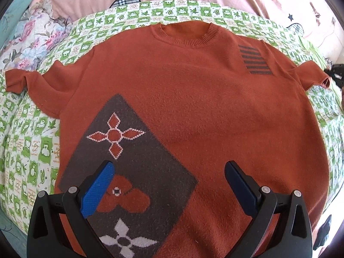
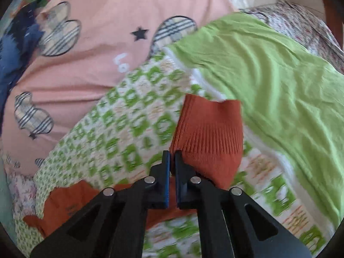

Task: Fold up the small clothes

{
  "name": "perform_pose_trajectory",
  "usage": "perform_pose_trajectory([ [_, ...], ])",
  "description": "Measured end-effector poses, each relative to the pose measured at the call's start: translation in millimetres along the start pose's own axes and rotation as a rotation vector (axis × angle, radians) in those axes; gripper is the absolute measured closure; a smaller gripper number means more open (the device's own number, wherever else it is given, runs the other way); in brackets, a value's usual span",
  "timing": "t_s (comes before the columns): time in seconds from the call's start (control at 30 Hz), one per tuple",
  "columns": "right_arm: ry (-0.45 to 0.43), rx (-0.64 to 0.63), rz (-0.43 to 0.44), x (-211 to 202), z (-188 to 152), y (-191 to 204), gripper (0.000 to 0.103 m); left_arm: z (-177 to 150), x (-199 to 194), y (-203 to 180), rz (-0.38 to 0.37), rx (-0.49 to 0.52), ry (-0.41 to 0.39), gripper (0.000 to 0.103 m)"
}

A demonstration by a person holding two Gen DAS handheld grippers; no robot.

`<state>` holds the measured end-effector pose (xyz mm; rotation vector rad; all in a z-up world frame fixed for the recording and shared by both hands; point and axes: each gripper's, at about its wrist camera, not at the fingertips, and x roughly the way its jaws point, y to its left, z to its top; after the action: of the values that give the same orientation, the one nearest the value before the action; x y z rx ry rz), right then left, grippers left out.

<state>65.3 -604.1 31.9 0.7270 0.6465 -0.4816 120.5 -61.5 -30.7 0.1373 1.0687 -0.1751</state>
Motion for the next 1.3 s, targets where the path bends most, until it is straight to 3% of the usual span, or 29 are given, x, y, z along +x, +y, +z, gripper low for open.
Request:
perform_pose_trajectory([
  [0.17, 0.052, -0.151, 0.245, -11, -41, 110, 0.098, -5, -4, 6, -0.027, -0.022, -0.008, 0.000],
  [0.4, 0.244, -0.288, 0.562, 11, -137, 268, 0.098, -14, -15, 32, -0.070, -0.102, -0.027, 0.000],
  [0.53, 0.380, -0.316, 0.643, 43, -198, 330, 0.098, -15, -16, 51, -0.118, -0.157, -0.034, 0.000],
  [0.63, 0.481, -0.335, 0.654, 69, -238, 360, 0.098, -14, -14, 67, -0.137, -0.185, -0.044, 0.000],
  [0.8, 0.575, -0.348, 0.641, 100, -282, 382, 0.098, -7, -8, 92, -0.166, -0.230, -0.060, 0.000],
  [0.93, 0.607, -0.336, 0.691, 107, -287, 382, 0.094, 3, 0, 102, -0.214, -0.255, -0.079, 0.000],
  [1.0, 0.616, -0.324, 0.708, 106, -286, 381, 0.079, 13, 7, 104, -0.239, -0.254, -0.086, 0.000],
  [1.1, 0.558, -0.321, 0.723, 89, -273, 371, 0.066, 36, 21, 106, -0.288, -0.252, -0.087, 0.000],
  [1.3, 0.431, -0.221, 0.682, 42, -241, 309, 0.066, 101, 63, 105, -0.417, -0.231, -0.070, 0.000],
])
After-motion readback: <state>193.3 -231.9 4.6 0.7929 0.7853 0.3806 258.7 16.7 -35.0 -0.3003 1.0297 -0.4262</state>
